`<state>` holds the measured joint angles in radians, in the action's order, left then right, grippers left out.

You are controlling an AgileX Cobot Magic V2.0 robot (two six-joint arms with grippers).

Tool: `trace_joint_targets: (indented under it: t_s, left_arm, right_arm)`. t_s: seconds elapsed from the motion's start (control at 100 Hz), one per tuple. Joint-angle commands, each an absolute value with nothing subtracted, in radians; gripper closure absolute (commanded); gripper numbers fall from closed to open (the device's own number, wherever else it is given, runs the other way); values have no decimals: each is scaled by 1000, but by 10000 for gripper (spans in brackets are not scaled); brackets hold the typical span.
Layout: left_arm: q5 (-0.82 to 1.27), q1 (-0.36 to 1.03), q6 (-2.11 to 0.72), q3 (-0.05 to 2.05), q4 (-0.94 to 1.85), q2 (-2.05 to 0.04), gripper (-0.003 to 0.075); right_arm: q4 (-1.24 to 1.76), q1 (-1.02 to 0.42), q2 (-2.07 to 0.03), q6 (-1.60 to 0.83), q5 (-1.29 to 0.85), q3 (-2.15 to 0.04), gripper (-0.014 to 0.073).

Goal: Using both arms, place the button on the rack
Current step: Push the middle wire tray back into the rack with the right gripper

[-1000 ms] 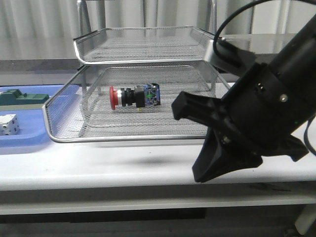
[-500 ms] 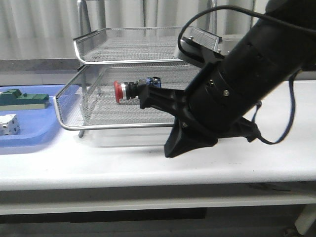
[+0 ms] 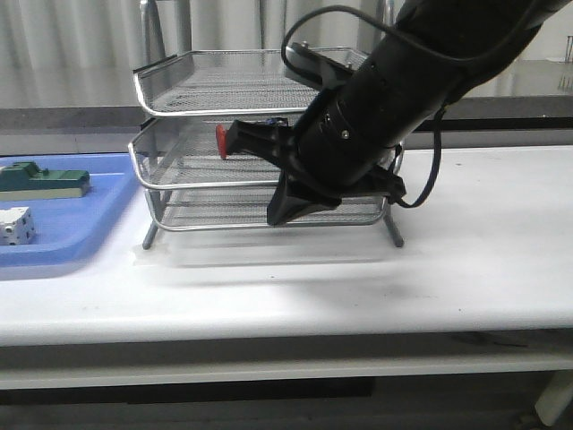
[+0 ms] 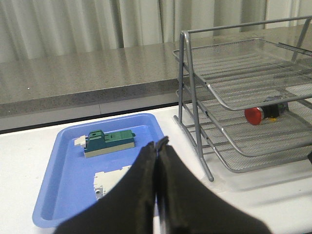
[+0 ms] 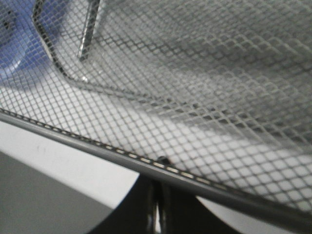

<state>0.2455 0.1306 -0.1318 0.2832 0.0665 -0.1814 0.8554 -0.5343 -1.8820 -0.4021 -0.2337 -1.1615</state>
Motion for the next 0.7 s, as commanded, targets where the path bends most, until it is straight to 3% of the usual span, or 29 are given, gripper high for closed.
trace_joint_targets:
  t_s: [0.0, 0.69]
  left_arm:
    - [159, 128, -122, 314, 75, -192, 741]
    - [159, 128, -122, 314, 75, -192, 741]
  right_arm:
    - [853, -503, -1841, -420, -211, -1228, 662]
    - [741, -475, -1746, -419, -408, -1224, 653]
